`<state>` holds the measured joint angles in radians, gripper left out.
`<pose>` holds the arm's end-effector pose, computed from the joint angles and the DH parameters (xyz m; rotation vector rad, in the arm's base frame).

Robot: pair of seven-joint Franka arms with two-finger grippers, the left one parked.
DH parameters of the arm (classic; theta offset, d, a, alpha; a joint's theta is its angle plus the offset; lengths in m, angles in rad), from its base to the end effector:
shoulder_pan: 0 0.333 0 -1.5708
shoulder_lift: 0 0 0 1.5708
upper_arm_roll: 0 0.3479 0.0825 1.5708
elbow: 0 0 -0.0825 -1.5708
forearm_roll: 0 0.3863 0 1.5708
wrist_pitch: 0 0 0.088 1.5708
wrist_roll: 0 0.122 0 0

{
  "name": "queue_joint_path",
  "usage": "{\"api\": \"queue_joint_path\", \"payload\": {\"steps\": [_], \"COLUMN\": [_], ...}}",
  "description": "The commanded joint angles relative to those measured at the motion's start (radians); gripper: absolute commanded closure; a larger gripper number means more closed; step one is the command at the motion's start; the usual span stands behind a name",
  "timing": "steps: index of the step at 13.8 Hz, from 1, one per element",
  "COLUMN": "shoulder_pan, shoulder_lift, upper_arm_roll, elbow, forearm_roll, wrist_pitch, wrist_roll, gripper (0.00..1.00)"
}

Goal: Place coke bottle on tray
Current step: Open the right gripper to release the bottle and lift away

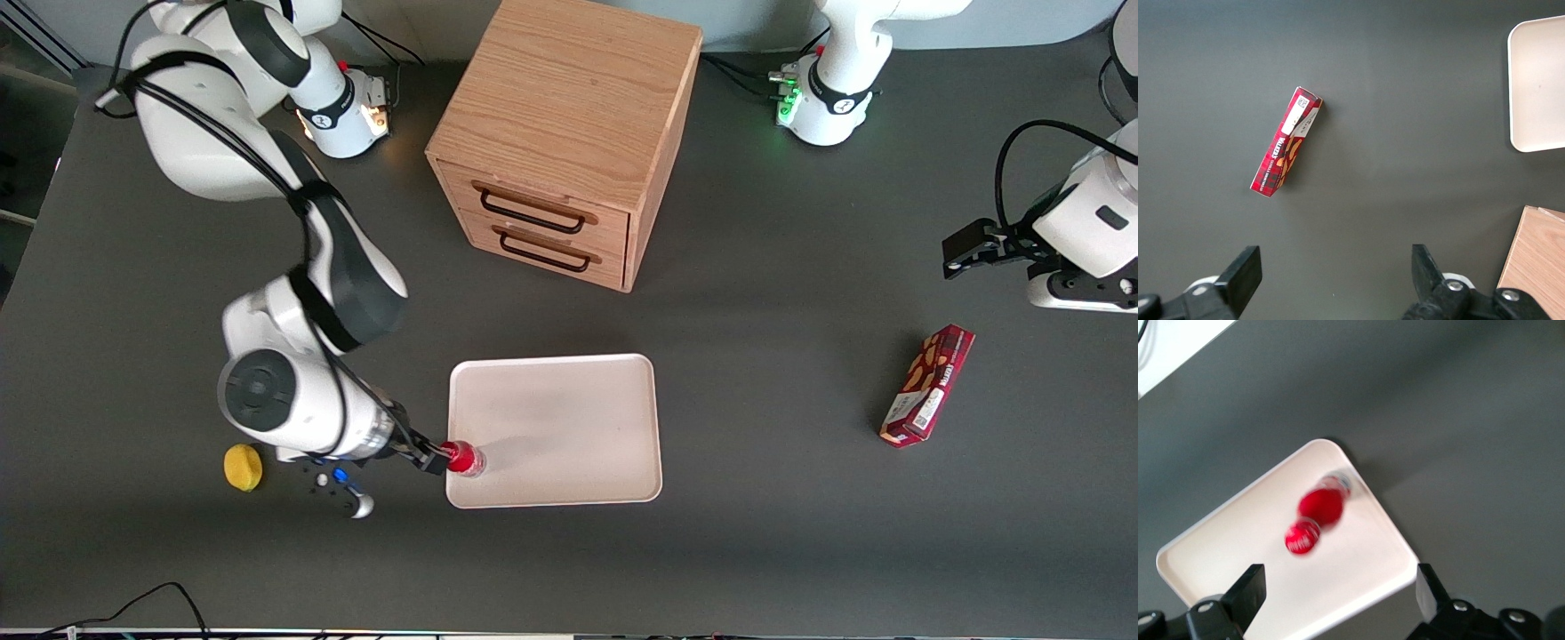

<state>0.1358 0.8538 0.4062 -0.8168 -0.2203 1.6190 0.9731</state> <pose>0.7451 0.2592 0.4397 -2.9662 0.8352 0.0900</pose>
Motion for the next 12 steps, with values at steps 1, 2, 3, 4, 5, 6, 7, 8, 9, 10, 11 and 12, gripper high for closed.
{"api": "queue_joint_path", "payload": {"steps": [1,2,3,4,5,6,7,8,9,10,11,12], "shoulder_pan": [-0.082,-0.109,-0.134,-0.168,-0.194,-0.19,-0.185,-0.186,-0.186,-0.186,-0.185,-0.185], "shoulder_lift": [-0.232,-0.318,-0.41,-0.506,-0.598,-0.687,-0.764,-0.839,-0.965,-1.03,-1.077,-1.078], "upper_arm_roll": [0.046,0.046,0.043,0.028,-0.025,-0.137,-0.221,-0.275,-0.317,-0.322,-0.322,-0.322], "elbow": [-0.077,-0.137,-0.216,-0.317,-0.406,-0.491,-0.583,-0.696,-0.916,-1.03,-1.105,-1.105], "forearm_roll": [-0.017,-0.01,-0.008,0.018,0.083,0.155,0.217,0.245,0.251,0.251,0.251,0.251], "wrist_pitch": [-0.241,-0.287,-0.31,-0.312,-0.309,-0.298,-0.271,-0.225,-0.115,-0.041,0.004,0.001], "wrist_roll": [-0.187,-0.232,-0.288,-0.385,-0.481,-0.552,-0.629,-0.705,-0.752,-0.754,-0.754,-0.754], "gripper": [0.0,0.0,0.0,0.0,0.0,0.0,0.0,0.0,0.0,0.0,0.0,0.0]}}
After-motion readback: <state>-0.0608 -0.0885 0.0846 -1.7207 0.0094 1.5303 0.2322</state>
